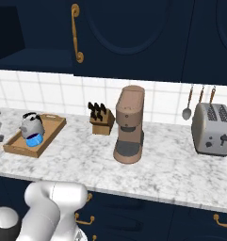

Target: Pick the kettle from the counter and place it on the tray. Then pick the mug from the cabinet and place it on the tray. Then close the cabinet doors.

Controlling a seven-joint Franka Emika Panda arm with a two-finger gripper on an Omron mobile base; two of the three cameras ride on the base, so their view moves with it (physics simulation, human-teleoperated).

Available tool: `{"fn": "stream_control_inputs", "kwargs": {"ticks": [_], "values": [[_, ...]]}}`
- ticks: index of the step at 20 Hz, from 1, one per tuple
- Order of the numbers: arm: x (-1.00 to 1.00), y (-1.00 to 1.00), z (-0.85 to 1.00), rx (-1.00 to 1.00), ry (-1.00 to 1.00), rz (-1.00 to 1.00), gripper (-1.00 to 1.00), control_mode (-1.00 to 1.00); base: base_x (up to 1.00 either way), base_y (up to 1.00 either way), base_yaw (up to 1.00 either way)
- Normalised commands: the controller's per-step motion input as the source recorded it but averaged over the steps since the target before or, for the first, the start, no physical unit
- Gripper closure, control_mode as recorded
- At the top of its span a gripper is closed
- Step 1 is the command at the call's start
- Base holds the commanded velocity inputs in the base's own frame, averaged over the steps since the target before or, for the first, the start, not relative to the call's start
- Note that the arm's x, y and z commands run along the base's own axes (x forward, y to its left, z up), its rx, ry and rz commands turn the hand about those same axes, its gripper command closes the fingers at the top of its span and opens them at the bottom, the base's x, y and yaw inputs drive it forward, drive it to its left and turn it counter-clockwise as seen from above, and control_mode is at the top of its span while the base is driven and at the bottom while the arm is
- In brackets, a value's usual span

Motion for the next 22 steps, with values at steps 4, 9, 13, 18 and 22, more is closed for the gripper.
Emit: {"fn": "stream_control_inputs", "kwargs": {"ticks": [4,9,13,18,22], "values": [[0.0,0.72,0.35,-0.12,-0.25,0.0,1.0,-1.0,0.0,0.0,0.0],[-0.16,0.27,0.42,-0.09,-0.23,0.03,1.0,-1.0,0.0,0.0,0.0],[0.0,0.04,0.0,0.0,-0.02,0.01,1.0,-1.0,0.0,0.0,0.0],[0.0,0.26,0.21,-0.09,-0.21,0.12,1.0,-1.0,0.0,0.0,0.0],[0.0,0.19,0.31,-0.18,-0.37,0.22,1.0,-1.0,0.0,0.0,0.0]]}}
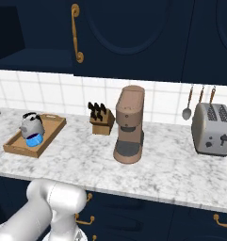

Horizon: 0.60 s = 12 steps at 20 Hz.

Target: Pick the kettle from the counter and place it on the tray. Then pick the mug from the cabinet and place it on the tray. Then close the cabinet doors.

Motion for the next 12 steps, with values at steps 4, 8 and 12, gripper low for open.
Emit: {"fn": "stream_control_inputs", "kwargs": {"ticks": [4,8,12], "values": [[0.0,0.36,0.51,-0.21,-0.27,0.17,1.0,-1.0,0.0,0.0,0.0],[0.0,0.51,0.54,-0.16,-0.07,0.12,1.0,-1.0,0.0,0.0,0.0],[0.0,0.59,0.41,-0.16,-0.03,0.1,1.0,-1.0,0.0,0.0,0.0]]}}
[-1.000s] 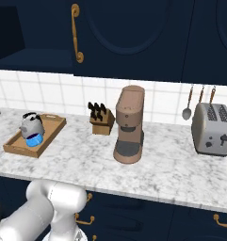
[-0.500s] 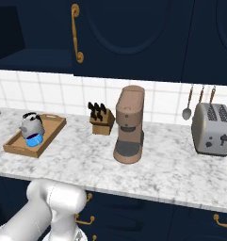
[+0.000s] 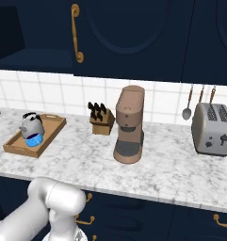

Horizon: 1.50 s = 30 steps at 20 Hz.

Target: Pick the kettle from the counter and place it on the tray. Then pick the mug from the cabinet and place it on the tray. Then close the cabinet doors.

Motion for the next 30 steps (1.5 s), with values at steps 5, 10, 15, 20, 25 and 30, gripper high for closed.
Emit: {"fn": "stream_control_inputs", "kwargs": {"ticks": [5,10,15,20,25,30], "values": [[-0.01,0.23,0.2,-0.02,-0.27,-0.01,1.0,-1.0,0.0,0.0,0.0],[-0.01,0.1,0.12,0.0,-0.35,-0.02,1.0,-1.0,0.0,0.0,0.0],[0.0,0.09,0.4,0.0,-0.33,-0.02,1.0,-1.0,0.0,0.0,0.0],[0.0,-0.02,0.03,0.0,-0.1,-0.08,1.0,-1.0,0.0,0.0,0.0],[-0.05,0.0,0.17,0.09,-0.11,0.0,1.0,-1.0,0.0,0.0,0.0],[-0.03,-0.08,0.16,0.13,-0.11,0.0,1.0,-1.0,0.0,0.0,0.0]]}}
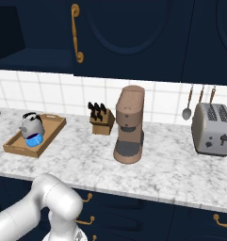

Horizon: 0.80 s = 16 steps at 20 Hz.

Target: Pick the kettle from the counter and place it on the tray. Then pick the mug from the cabinet and place it on the tray. Then close the cabinet doors.

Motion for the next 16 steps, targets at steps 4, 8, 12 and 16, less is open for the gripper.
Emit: {"fn": "stream_control_inputs", "kwargs": {"ticks": [4,8,12,16], "values": [[-0.18,-0.47,0.11,0.23,-0.18,-0.03,1.0,-1.0,0.0,0.0,0.0],[-0.21,-0.44,0.37,0.2,-0.14,0.0,1.0,-1.0,0.0,0.0,0.0],[-0.09,-0.41,0.32,0.15,-0.06,0.0,1.0,-1.0,0.0,0.0,0.0],[-0.03,-0.67,0.14,0.14,-0.01,0.01,1.0,-1.0,0.0,0.0,0.0]]}}
